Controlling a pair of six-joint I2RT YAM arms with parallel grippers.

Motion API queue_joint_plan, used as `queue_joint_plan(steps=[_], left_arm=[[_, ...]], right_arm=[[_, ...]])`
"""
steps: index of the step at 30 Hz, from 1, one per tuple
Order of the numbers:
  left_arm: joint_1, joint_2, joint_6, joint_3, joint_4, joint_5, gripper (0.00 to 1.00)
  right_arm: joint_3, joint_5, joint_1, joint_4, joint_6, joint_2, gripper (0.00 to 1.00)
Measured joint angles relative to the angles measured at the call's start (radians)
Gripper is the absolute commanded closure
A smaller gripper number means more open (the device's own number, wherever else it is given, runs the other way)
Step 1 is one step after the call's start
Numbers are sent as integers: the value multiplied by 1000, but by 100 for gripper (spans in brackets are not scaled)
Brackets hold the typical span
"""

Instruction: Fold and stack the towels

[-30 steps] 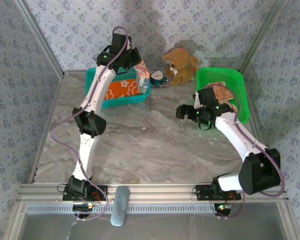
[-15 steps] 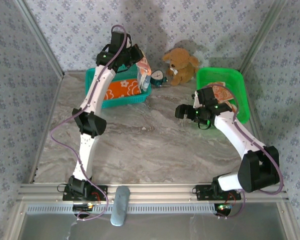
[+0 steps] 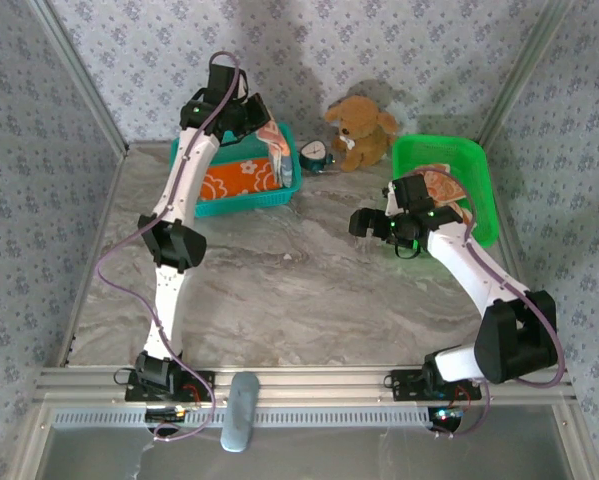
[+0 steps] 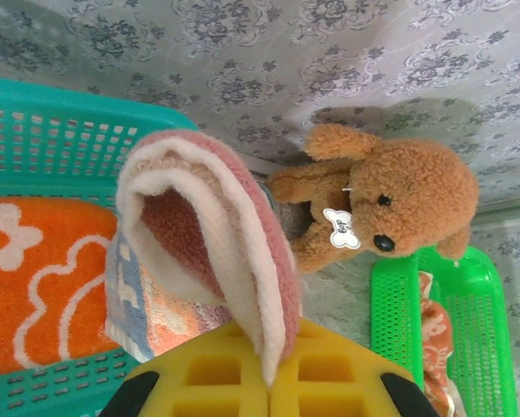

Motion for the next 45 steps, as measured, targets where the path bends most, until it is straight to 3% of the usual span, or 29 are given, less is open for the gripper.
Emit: queue_joint_plan(steps=[11, 24, 45], left_arm=[[56, 0, 85, -28, -61, -9, 100], [146, -79, 151, -406, -24, -56, 100], [239, -146, 187, -685, 72, -102, 100]], right_arm=[[0, 0, 8, 10, 0, 29, 0], [0, 0, 26, 16, 0, 48, 0], [14, 0, 51, 16, 0, 72, 0]])
